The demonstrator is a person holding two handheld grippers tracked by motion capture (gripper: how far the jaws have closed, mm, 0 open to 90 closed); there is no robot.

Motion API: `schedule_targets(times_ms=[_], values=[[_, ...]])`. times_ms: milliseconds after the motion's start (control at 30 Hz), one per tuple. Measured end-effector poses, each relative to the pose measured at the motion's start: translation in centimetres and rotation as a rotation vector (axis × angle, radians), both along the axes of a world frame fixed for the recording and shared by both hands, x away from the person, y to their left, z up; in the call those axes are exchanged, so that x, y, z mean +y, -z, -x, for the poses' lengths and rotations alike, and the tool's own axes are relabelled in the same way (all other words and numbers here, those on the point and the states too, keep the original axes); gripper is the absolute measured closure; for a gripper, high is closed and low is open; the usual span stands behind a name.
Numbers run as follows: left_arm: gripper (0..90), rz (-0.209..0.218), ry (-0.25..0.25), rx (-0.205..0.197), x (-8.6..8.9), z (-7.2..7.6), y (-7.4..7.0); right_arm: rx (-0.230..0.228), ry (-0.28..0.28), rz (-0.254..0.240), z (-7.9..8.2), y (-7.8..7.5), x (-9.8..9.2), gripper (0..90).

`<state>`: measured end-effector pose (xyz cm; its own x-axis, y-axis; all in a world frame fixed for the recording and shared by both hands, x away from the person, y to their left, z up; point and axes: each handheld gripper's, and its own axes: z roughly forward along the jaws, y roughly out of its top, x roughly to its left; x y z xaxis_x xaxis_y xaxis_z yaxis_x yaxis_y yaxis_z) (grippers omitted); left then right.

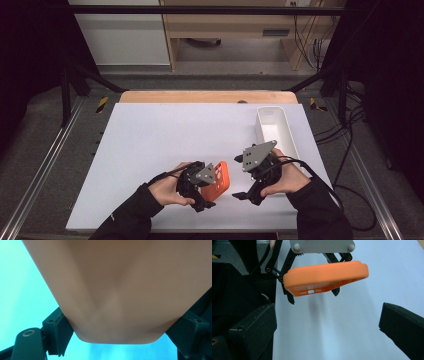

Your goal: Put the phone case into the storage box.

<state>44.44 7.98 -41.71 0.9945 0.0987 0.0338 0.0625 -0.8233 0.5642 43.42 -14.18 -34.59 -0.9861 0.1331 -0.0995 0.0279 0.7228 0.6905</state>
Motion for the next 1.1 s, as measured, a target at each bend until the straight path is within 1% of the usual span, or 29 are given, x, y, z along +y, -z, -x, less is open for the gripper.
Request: schedule_targets(times_ms=[100, 300, 500, 533, 733, 767, 833, 867, 967, 1100], values=[[15.6, 0.028, -0.008, 0.007, 0.3, 0.0, 0.1, 0.001, -0.004, -0.022, -0.1, 0.2, -0.1, 2.0], [15.6, 0.088, -0.021, 0.016, 1.0, -0.2, 0.3, 0.003, -0.003, -0.043, -0.1, 0.5, -0.2, 1.8], [15.6, 0.136, -0.032, 0.015, 1.6, -0.2, 0.5, 0.005, -0.003, -0.057, -0.1, 0.8, -0.1, 1.8], [15.6, 0.145, -0.033, 0.009, 1.7, -0.3, 0.5, 0.006, -0.003, -0.06, -0.1, 0.9, 0.0, 1.8], [15.6, 0.196, -0.041, 0.019, 2.1, -0.3, 0.3, 0.005, -0.004, -0.079, -0.2, 0.9, 0.1, 1.7], [15.6, 0.202, -0.039, 0.013, 2.1, -0.2, 0.3, 0.004, -0.004, -0.082, -0.2, 0.9, 0.1, 1.7], [15.6, 0.214, -0.033, 0.018, 2.1, -0.2, 0.2, 0.004, -0.005, -0.089, -0.2, 0.9, 0.1, 1.7], [15.6, 0.223, -0.032, 0.012, 2.1, -0.1, 0.2, 0.003, -0.004, -0.092, -0.2, 0.9, 0.1, 1.7], [15.6, 0.23, -0.029, 0.012, 2.0, -0.1, 0.1, 0.004, -0.003, -0.103, -0.1, 0.9, 0.2, 1.7], [15.6, 0.227, -0.013, -0.003, 1.8, 0.0, -0.1, 0.006, -0.004, -0.11, -0.1, 0.9, 0.2, 1.7]])
